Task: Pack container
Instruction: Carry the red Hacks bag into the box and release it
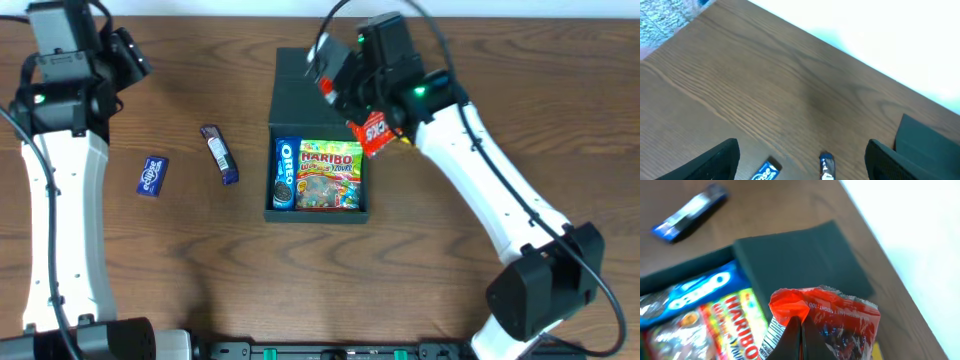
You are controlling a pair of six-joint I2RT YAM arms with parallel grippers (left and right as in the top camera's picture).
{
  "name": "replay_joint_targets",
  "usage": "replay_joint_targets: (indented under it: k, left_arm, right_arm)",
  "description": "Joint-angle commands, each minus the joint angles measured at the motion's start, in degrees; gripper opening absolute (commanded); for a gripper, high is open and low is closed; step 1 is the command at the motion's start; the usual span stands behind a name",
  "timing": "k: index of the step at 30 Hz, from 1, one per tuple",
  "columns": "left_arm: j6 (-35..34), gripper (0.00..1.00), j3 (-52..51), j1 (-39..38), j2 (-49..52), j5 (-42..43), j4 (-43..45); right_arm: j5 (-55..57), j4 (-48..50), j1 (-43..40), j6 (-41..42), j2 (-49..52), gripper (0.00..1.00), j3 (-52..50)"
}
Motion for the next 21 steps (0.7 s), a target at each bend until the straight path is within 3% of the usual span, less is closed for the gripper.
replay_joint_targets:
  k: [1, 8, 19, 21]
  left_arm:
    - [0.83, 0.82, 1.07, 0.68, -0.42, 0.46, 0.04]
    - [0.83, 0.82, 1.07, 0.66, -0.42, 0.90, 1.73]
    - [0.83, 0.82, 1.07, 0.66, -0.42, 0.90, 1.77]
    - [0.85, 0.82, 1.07, 0.66, -0.42, 0.90, 1.77]
  right_arm:
    - [-4.04, -1.49, 1.95, -7.85, 1.60, 0.01, 0.92]
    - [-6.88, -5.33, 6.01, -12.92, 7.52, 0.01, 0.92]
    - [-8.00, -5.31, 5.95, -20.55, 11.34, 0.02, 0.90]
    - [-7.52, -4.70, 5.95, -20.61, 11.72, 0.38, 0.90]
